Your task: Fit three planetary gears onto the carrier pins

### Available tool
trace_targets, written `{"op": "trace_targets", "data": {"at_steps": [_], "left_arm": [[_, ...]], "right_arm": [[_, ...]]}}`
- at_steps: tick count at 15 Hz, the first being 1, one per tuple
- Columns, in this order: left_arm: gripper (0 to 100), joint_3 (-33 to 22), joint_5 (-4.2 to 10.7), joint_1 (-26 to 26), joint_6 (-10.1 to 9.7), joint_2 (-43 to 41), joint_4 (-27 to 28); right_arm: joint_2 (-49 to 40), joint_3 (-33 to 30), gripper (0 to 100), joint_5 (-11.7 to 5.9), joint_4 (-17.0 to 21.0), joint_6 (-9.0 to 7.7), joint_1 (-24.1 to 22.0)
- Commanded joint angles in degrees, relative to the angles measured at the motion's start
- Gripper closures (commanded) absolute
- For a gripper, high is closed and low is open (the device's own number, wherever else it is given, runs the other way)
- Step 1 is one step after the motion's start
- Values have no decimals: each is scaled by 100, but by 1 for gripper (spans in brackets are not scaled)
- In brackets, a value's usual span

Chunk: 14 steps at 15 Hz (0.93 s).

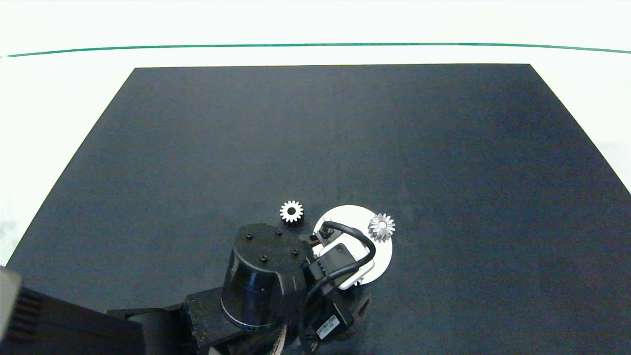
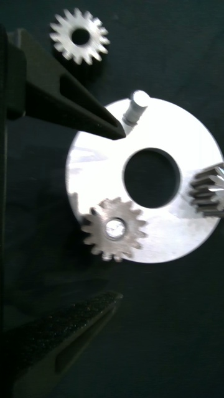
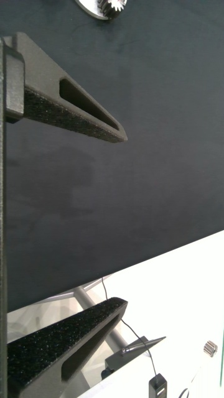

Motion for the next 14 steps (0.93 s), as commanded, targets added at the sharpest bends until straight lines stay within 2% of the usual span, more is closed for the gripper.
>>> {"op": "trace_targets", "data": {"at_steps": [1, 3, 5, 7, 12, 14], "left_arm": [[0, -351, 10, 281, 10, -1105, 979], [0, -465, 10, 677, 133, -1202, 979], [0, -482, -60, 1081, 247, -1193, 997], [0, -491, -210, 1283, 274, -1097, 988], [0, -597, -368, 1494, 256, -648, 909], [0, -614, -385, 1494, 265, -429, 575]], "right_arm": [[17, 1, 0, -16, 1, -6, -3], [17, 1, 0, -16, 1, -6, -3], [0, 1, 0, -24, 1, -15, -3], [17, -8, 0, -24, 1, -15, -3], [-9, -17, 0, -24, 1, -15, -12], [0, -17, 0, -24, 1, -15, -12]]}}
